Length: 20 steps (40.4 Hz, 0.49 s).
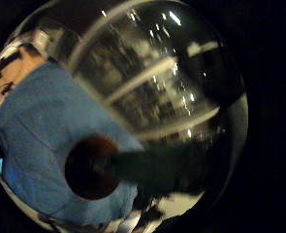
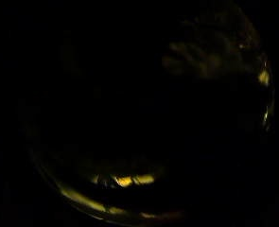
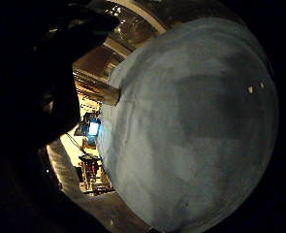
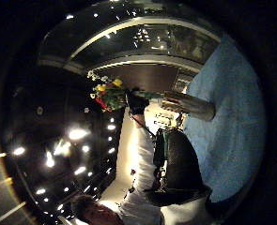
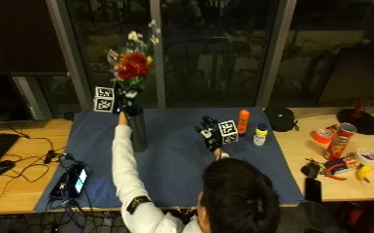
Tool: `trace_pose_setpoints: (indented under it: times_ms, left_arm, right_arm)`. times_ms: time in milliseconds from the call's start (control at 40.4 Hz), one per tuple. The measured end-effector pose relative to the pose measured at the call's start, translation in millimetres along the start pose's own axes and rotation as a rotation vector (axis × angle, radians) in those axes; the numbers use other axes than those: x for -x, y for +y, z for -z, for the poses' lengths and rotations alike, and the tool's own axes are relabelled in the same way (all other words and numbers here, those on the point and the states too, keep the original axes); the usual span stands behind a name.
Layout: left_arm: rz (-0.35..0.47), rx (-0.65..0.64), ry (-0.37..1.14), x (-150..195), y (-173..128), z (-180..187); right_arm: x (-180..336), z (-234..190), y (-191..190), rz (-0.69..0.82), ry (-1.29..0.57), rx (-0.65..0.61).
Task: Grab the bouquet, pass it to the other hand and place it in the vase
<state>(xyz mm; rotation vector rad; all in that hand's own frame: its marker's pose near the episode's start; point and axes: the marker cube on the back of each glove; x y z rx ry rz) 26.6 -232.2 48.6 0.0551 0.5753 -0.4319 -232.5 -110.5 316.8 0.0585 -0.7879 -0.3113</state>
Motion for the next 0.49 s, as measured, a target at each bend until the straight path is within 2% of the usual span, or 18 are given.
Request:
trace_pose_setpoints:
  times_ms: [49, 124, 247, 371, 495]
  left_arm:
    - [-0.043, 0.128, -0.094, 33.3, 7.1, 7.7]
    - [-0.024, 0.293, -0.215, 79.3, 33.0, 24.0]
    - [0.063, 0.268, -0.273, 138.1, 55.2, 47.5]
    - [-0.061, 0.331, -0.217, 153.5, 74.2, 56.2]
    - [-0.070, 0.372, -0.176, 152.2, 81.3, 60.5]
  right_arm:
    - [2.6, 2.0, 7.5, 0.010, -0.048, 0.061]
    - [5.8, 8.1, 19.2, 0.023, -0.104, 0.154]
    - [15.9, 24.9, 43.7, -0.201, -0.189, 0.264]
    - [2.7, 37.9, 47.8, -0.171, -0.119, 0.241]
    - [-5.5, 45.4, 53.4, -0.172, -0.095, 0.265]
